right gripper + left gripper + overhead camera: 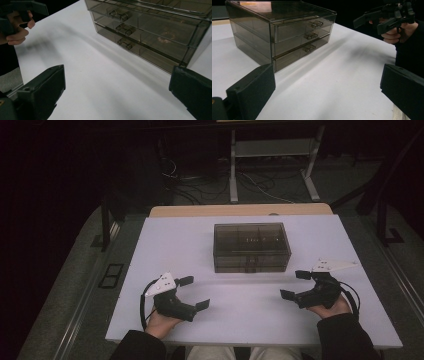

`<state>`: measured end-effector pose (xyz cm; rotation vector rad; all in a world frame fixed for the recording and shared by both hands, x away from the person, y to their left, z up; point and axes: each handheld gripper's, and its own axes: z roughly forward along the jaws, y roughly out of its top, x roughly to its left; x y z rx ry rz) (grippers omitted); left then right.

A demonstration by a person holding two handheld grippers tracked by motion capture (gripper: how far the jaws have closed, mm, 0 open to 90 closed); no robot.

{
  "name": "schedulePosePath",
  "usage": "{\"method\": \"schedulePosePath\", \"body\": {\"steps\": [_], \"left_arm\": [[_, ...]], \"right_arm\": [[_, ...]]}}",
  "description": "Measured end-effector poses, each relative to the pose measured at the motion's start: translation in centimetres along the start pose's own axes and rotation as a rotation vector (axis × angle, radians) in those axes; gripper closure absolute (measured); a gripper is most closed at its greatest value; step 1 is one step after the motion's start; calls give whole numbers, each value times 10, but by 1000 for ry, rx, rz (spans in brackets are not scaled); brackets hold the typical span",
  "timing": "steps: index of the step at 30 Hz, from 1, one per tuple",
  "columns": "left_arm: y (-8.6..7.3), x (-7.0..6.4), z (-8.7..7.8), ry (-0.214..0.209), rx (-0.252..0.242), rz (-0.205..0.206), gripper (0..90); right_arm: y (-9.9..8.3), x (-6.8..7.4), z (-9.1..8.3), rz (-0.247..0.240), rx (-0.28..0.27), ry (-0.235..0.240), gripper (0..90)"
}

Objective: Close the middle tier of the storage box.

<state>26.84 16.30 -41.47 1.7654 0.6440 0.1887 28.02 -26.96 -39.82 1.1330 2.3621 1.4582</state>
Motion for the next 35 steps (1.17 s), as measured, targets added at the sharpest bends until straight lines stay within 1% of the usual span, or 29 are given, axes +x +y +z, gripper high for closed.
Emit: {"method": "schedulePosePath", "body": {"steps": [8,9,16,22,24,30,33,35], "left_arm": [[0,1,-1,4,0,2,0],[0,1,-1,5,0,1,0],[0,1,-2,11,-1,-3,0],[0,4,-4,24,-13,-10,0],[0,4,-5,27,-15,-13,0],[0,5,-7,35,-13,-17,0],[0,5,-7,38,-12,-19,0],[0,5,-7,40,-10,-21,0]], "right_arm": [[-7,-3,-7,17,-26,-12,0],[-7,-3,-8,24,-29,-12,0],[-14,-4,-14,27,-55,-23,0],[-23,-4,-20,40,-96,-53,0],[-27,-5,-21,32,-121,-61,0],[-35,-4,-25,27,-149,-70,0],[-37,-5,-27,22,-165,-78,0],[-37,-5,-28,28,-168,-79,0]]}}
